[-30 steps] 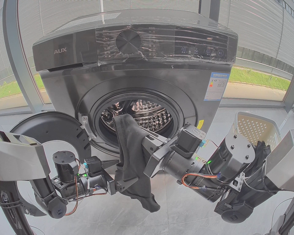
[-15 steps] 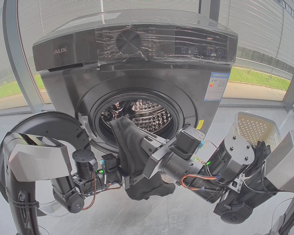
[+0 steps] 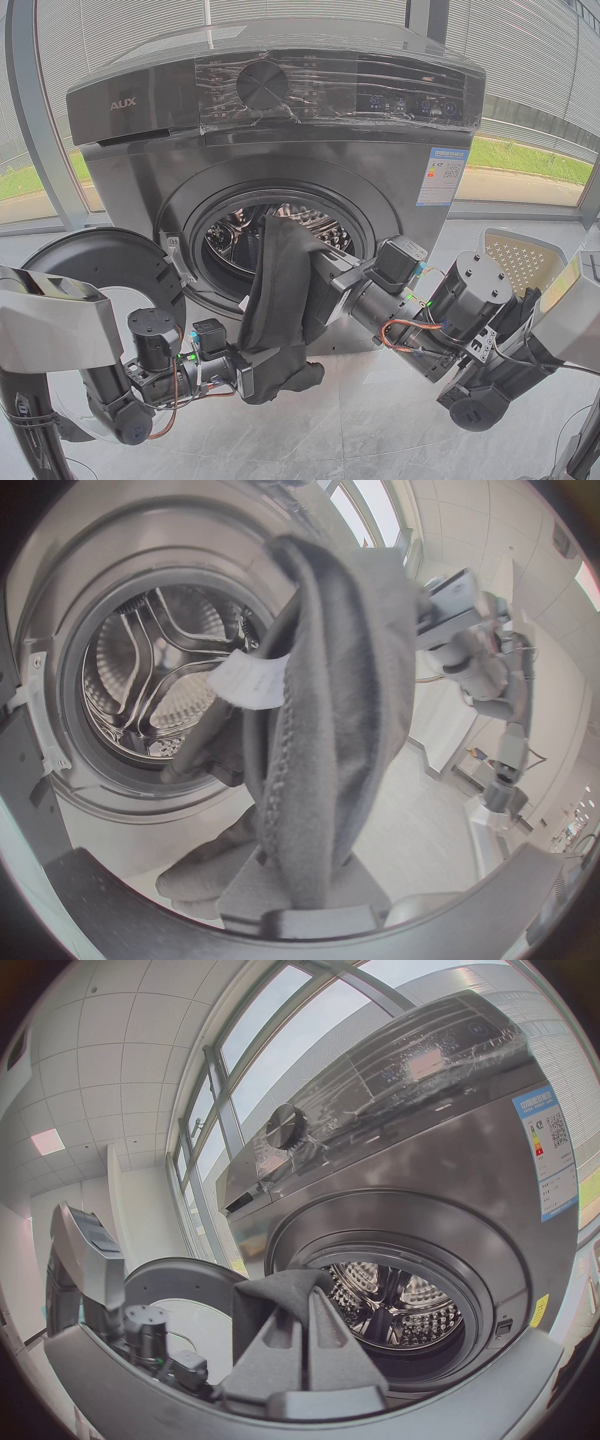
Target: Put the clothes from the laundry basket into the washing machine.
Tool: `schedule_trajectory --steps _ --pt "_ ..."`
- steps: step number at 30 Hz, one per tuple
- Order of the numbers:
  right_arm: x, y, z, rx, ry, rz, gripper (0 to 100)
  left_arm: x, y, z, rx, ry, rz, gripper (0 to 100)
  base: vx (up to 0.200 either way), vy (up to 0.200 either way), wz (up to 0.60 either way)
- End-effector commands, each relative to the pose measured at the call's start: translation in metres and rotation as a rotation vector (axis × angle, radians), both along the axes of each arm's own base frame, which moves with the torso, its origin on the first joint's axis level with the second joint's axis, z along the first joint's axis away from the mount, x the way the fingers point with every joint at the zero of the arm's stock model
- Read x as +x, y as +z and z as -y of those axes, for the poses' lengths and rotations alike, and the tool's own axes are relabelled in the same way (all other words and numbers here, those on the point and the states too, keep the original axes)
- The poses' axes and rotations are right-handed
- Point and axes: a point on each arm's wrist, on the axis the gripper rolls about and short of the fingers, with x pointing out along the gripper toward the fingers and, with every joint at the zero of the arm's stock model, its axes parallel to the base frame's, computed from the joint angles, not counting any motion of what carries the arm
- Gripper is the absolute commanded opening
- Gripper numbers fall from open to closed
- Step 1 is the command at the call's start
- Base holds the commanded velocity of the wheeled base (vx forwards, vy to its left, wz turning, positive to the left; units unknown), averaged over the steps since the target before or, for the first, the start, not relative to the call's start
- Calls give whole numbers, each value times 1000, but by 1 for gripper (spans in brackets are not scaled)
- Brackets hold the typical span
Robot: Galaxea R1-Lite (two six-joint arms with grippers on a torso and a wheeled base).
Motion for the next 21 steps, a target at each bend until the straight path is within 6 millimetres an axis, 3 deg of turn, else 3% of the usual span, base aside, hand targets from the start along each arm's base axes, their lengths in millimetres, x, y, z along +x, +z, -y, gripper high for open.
schedule_trajectory --steps 1,3,6,21 --pt "16 -12 3 -18 -40 -18 0 -36 29 -13 -25 -53 29 0 0 0 0" --pt "25 -20 5 -31 -60 -31 0 -63 31 -29 -8 -102 -10 0 0 0 0" --pt "29 -25 4 -38 -67 -39 0 -75 37 -37 -20 -136 -13 0 0 0 0" --pt "24 -65 4 -147 -61 -126 0 -80 64 -50 -75 -118 98 0 0 0 0"
